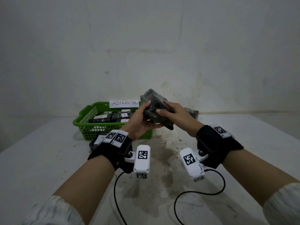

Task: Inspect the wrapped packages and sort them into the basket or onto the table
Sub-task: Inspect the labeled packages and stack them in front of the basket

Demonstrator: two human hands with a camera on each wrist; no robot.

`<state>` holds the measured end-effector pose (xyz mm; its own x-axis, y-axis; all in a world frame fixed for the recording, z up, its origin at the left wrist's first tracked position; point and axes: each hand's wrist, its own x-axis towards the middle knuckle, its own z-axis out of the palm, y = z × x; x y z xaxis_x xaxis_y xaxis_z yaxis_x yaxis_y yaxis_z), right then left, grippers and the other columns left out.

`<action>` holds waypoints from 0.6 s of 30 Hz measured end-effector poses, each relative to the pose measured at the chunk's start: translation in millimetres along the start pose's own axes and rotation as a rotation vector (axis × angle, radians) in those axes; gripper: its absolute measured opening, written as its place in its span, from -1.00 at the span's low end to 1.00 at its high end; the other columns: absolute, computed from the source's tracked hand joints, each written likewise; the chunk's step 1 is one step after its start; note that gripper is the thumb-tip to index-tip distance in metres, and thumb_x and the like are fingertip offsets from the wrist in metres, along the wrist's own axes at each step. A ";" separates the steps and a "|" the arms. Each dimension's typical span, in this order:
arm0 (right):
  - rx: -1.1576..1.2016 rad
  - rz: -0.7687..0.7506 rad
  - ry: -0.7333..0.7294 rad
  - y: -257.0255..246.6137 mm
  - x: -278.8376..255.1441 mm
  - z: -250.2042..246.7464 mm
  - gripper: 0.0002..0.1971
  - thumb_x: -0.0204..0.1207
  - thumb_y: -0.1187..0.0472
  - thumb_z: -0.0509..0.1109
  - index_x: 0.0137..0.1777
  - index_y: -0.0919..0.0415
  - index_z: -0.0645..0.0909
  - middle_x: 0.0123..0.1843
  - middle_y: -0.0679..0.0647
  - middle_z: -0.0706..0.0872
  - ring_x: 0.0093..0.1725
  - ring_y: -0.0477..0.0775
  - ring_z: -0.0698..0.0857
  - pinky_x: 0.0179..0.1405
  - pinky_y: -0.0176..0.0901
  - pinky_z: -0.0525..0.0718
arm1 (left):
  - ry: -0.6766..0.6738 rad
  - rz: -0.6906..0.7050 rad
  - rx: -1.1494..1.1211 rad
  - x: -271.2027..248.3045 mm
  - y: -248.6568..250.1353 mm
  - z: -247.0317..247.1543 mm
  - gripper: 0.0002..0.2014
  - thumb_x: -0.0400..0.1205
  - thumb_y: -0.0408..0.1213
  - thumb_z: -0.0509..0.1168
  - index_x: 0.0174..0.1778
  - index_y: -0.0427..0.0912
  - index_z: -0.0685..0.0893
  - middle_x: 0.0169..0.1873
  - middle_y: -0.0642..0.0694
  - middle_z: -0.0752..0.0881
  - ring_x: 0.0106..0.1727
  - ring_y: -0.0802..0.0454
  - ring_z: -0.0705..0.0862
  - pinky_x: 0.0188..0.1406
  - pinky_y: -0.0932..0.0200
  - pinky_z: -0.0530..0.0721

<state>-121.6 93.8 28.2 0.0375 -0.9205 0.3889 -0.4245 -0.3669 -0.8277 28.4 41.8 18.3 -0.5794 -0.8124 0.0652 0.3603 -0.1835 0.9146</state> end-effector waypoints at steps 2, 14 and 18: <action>-0.038 -0.022 0.029 0.6 -1.2 -0.5 -0.64 0.57 0.03 0.42 0.33 0.09 0.65 0.14 0.02 0.80 0.11 -0.03 0.77 0.21 -0.06 0.71 | 0.004 -0.011 -0.013 -0.5 -0.1 1.2 -0.60 0.72 -0.01 0.06 0.24 -0.20 0.62 0.12 -0.23 0.70 0.05 -0.13 0.71 -0.14 -0.01 0.81; 0.069 0.156 -0.096 4.2 -2.8 -13.3 -0.39 0.56 0.35 0.42 0.60 0.18 0.35 0.43 0.12 0.59 0.25 0.06 0.66 0.23 -0.16 0.64 | 0.092 -0.028 -0.097 -2.6 1.5 -9.5 -0.50 0.71 0.01 0.07 0.46 -0.24 0.48 0.29 -0.32 0.61 0.09 -0.17 0.69 -0.25 -0.02 0.81; -0.095 0.005 -0.051 10.4 -5.8 -8.2 -0.13 0.33 0.03 0.63 0.59 -0.19 0.23 0.39 -0.12 0.44 0.41 -0.03 0.47 0.36 -0.12 0.56 | 0.036 -0.001 -0.099 -3.3 6.1 -5.3 -0.50 0.73 0.02 0.01 0.43 -0.24 0.49 0.29 -0.31 0.63 0.15 -0.17 0.70 -0.08 -0.04 0.79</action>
<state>-133.7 96.4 20.7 0.0799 -0.9287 0.3622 -0.5082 -0.3505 -0.7867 36.4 40.4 21.6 -0.5536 -0.8314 0.0481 0.4312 -0.2368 0.8706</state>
